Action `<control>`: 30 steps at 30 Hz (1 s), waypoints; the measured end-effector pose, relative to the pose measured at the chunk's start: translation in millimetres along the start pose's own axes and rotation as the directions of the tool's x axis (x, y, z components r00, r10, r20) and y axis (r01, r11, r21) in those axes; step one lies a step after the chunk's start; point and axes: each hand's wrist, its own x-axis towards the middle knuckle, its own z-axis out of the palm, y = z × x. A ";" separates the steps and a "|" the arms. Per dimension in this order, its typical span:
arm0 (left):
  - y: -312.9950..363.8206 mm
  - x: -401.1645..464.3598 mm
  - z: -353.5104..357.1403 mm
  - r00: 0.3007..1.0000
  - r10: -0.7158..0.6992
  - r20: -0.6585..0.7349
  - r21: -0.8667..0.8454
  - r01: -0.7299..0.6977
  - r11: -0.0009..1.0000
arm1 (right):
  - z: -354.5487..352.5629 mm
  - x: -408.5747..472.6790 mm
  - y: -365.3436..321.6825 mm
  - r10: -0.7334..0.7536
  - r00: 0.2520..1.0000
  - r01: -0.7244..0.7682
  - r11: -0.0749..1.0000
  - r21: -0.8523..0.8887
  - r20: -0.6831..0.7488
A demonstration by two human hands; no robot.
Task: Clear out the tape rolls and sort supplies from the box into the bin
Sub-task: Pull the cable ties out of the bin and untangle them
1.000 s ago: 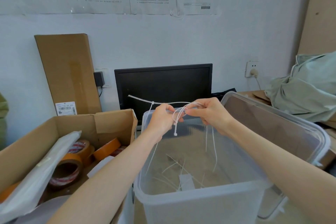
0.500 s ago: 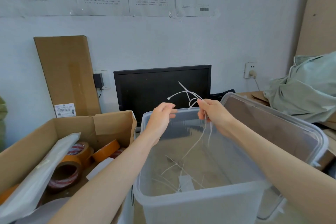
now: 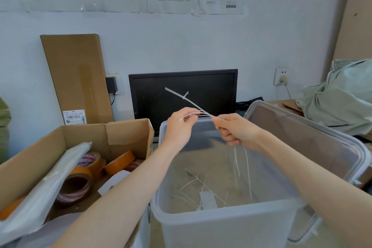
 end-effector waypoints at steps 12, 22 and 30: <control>-11.6 13.3 -13.0 0.887 -0.373 -0.273 -0.251 0.309 0.917 | -6.3 -2.2 0.4 -0.056 0.997 0.058 0.997 -0.048 0.053; -7.8 12.7 -17.0 0.912 -0.406 0.053 -0.603 0.353 0.716 | -8.7 -4.3 -0.7 0.067 0.957 -0.057 0.997 -0.042 0.282; 4.7 -1.5 -7.0 0.939 -0.253 0.233 -0.002 0.261 0.965 | -16.7 1.0 1.3 -0.027 0.999 0.016 0.956 0.294 0.033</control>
